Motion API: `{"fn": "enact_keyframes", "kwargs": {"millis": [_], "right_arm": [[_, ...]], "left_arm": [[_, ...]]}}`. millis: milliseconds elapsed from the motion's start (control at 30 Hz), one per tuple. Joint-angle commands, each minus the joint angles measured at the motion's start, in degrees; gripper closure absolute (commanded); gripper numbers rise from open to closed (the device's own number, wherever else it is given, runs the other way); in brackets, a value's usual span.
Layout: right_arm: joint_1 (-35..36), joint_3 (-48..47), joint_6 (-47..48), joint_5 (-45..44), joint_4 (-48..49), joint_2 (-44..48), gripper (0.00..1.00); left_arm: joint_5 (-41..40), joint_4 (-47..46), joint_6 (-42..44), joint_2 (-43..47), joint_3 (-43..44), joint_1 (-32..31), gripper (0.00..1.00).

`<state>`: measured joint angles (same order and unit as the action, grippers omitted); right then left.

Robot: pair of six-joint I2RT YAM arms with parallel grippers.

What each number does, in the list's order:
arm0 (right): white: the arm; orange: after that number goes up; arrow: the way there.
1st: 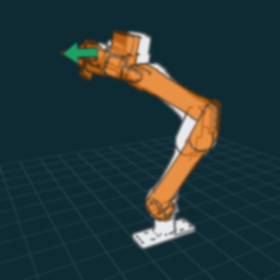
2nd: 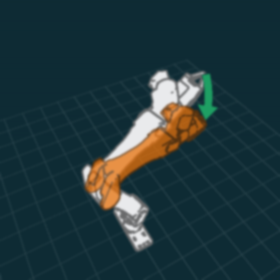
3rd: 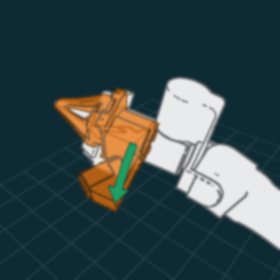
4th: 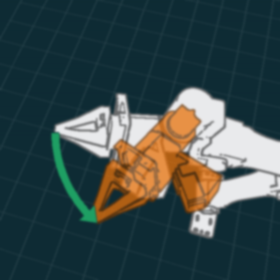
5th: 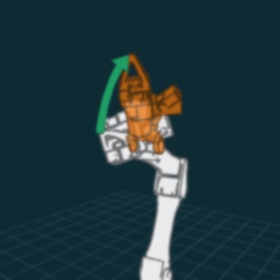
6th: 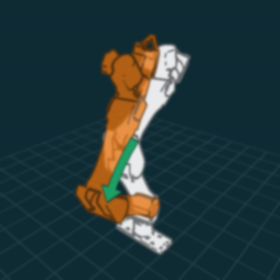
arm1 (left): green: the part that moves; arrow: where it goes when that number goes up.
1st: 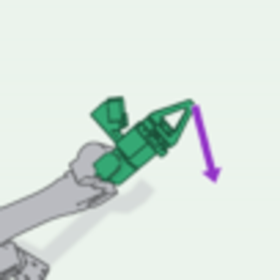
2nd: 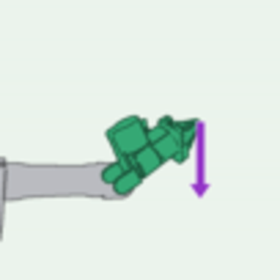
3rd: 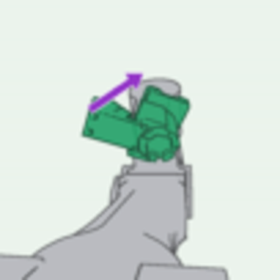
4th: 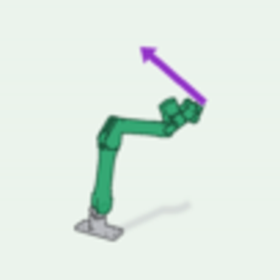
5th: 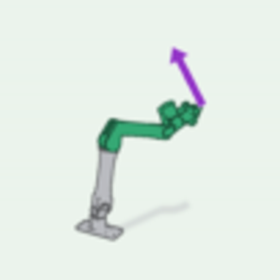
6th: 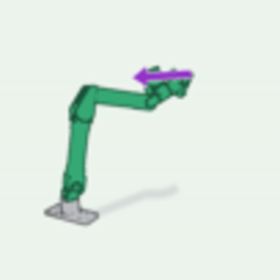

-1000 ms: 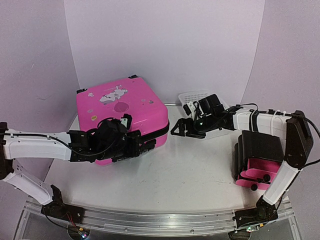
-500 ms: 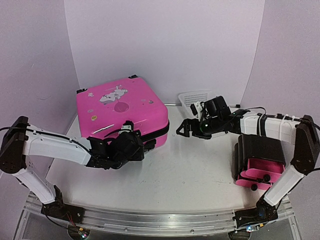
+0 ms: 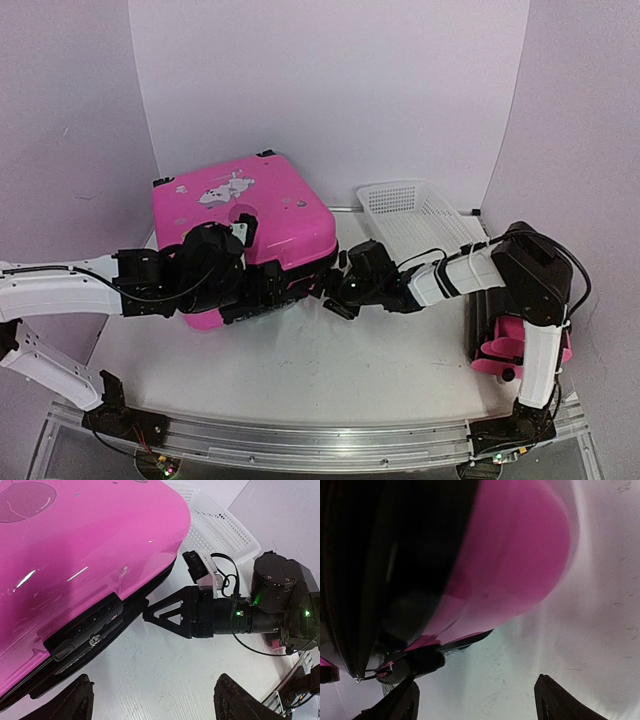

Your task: Open, take out, and arrange the luggage

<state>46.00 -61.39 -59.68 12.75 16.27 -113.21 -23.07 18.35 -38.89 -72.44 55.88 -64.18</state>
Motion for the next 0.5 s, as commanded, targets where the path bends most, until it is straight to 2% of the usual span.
{"fn": "enact_keyframes", "kwargs": {"millis": [0, 133, 200, 300, 367, 467], "right_arm": [[3.15, -3.3, -5.03, -6.59, 9.62, -0.88, 0.2], [2.6, 0.1, -3.14, -9.41, 10.99, 1.6, 0.2], [1.15, 1.76, -0.6, -9.59, 8.6, 4.21, 0.2], [-0.33, 3.46, 1.71, -10.95, 3.84, 7.94, 0.18], [-0.51, 4.14, 3.92, -12.5, 1.1, 10.29, 0.18], [-0.47, 4.68, 5.68, -12.73, -0.8, 12.31, 0.18]], "left_arm": [[3.84, 4.78, 1.74, 1.12, 2.13, 0.24, 0.17], [1.04, 3.79, -0.83, -0.46, 0.55, 0.62, 0.21], [-1.14, 2.14, -2.47, -1.7, -0.15, 0.62, 0.22], [-5.96, 0.81, -8.83, -4.18, -0.94, 0.55, 0.2], [-8.98, 0.83, -13.62, -6.37, -0.7, 0.31, 0.24], [-18.0, 0.74, -17.34, -10.7, 0.05, -2.77, 0.29]]}}
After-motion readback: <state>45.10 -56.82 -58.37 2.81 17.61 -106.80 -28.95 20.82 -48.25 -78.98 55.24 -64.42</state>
